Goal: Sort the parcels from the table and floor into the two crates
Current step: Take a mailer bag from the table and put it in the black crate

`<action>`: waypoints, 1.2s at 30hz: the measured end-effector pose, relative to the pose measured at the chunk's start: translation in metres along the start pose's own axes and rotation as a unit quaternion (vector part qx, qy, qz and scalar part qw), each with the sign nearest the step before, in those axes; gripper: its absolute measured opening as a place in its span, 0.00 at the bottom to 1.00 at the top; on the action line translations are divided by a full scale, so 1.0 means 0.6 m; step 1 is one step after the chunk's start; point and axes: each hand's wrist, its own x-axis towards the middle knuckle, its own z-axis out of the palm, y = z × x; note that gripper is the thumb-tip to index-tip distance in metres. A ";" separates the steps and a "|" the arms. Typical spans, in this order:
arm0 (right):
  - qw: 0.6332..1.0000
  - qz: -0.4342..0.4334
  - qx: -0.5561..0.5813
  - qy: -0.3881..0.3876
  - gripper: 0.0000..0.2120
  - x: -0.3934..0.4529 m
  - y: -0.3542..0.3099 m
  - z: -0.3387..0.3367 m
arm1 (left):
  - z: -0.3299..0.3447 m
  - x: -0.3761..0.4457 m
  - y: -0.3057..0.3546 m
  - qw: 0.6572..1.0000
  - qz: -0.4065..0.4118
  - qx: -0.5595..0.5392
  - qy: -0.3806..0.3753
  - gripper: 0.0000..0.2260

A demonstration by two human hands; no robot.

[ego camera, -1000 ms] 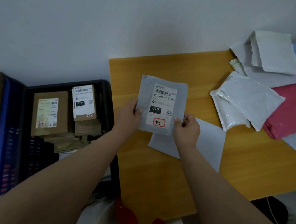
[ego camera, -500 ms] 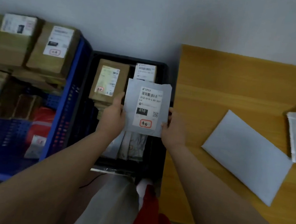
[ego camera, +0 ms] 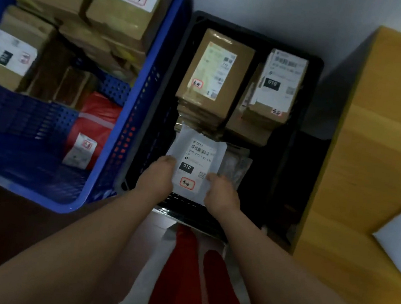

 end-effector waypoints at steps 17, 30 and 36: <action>0.977 0.025 -0.121 -0.175 0.30 0.177 0.056 0.166 | 0.133 0.186 -0.102 0.975 -0.106 0.129 -0.148 0.33; 0.981 0.010 -0.173 -0.085 0.34 0.041 0.018 0.009 | 0.046 0.068 0.006 0.974 0.026 0.209 -0.078 0.35; 0.985 0.000 -0.172 0.018 0.36 -0.052 0.014 -0.096 | -0.001 -0.002 0.128 0.967 0.115 0.226 0.003 0.31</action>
